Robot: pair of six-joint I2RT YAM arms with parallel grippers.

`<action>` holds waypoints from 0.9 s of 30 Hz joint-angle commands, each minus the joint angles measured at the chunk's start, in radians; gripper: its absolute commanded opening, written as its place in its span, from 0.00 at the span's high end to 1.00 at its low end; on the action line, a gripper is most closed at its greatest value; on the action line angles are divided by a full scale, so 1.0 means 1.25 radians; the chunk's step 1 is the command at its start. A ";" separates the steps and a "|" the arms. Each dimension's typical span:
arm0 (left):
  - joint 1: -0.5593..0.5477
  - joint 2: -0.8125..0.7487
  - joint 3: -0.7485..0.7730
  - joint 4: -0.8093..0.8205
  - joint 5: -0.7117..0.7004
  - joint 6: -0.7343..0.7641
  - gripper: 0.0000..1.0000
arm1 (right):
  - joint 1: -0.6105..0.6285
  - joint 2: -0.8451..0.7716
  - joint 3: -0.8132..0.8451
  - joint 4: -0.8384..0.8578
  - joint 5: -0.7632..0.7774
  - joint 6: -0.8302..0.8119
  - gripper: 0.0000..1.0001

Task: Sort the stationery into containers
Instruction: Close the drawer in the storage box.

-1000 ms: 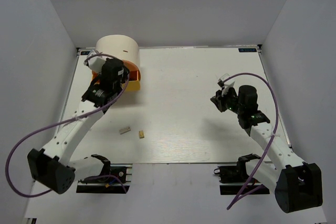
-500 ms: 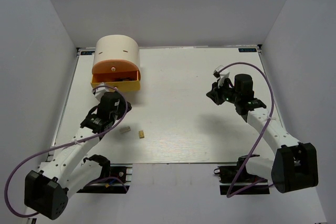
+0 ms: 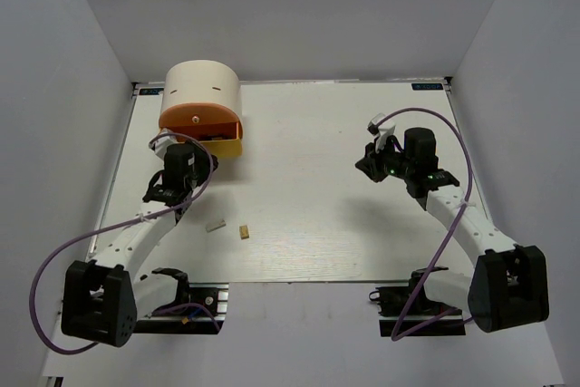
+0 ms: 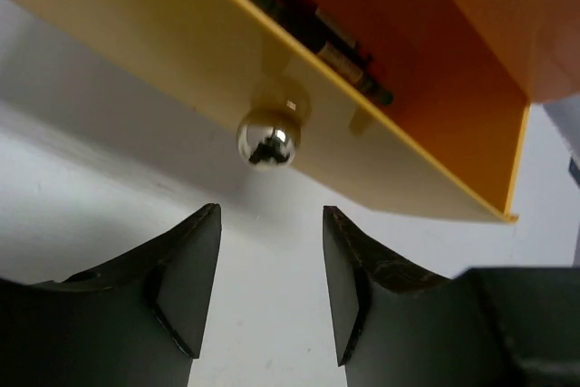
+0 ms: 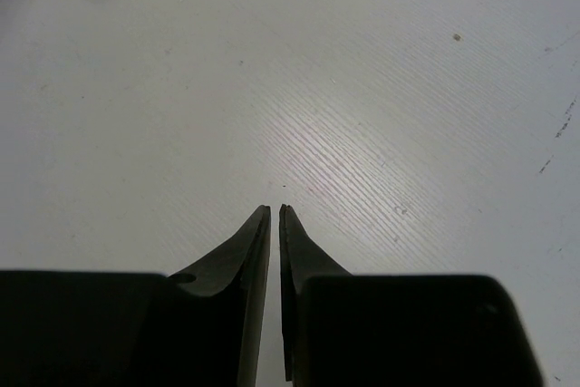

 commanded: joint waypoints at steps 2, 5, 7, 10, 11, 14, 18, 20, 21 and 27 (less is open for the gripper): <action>0.040 0.040 0.002 0.111 0.053 -0.031 0.41 | -0.005 -0.029 -0.009 0.006 0.010 -0.004 0.85; 0.047 0.065 0.019 0.131 0.073 -0.031 0.41 | -0.003 -0.030 -0.013 0.006 0.013 -0.005 0.85; 0.063 0.087 0.026 0.147 0.083 -0.031 0.41 | -0.003 -0.028 -0.015 0.006 0.012 -0.004 0.85; 0.072 0.108 0.035 0.164 0.090 -0.031 0.43 | -0.004 -0.023 -0.010 0.005 0.012 -0.005 0.85; 0.072 0.108 0.035 0.164 0.090 -0.040 0.43 | -0.004 -0.022 -0.011 0.005 0.009 -0.007 0.85; 0.087 0.116 0.035 0.185 0.097 -0.054 0.43 | -0.004 -0.014 -0.005 0.001 0.012 -0.007 0.85; 0.094 0.141 0.035 0.202 0.106 -0.063 0.43 | -0.005 -0.008 -0.004 -0.004 0.009 -0.009 0.85; 0.094 0.141 0.042 0.211 0.106 -0.081 0.43 | -0.003 -0.008 -0.005 -0.005 0.010 -0.010 0.85; 0.101 0.150 0.042 0.229 0.106 -0.081 0.43 | -0.003 -0.007 -0.004 -0.006 0.009 -0.014 0.85; 0.109 0.192 0.064 0.257 0.113 -0.107 0.43 | -0.003 -0.010 -0.002 -0.013 0.012 -0.015 0.85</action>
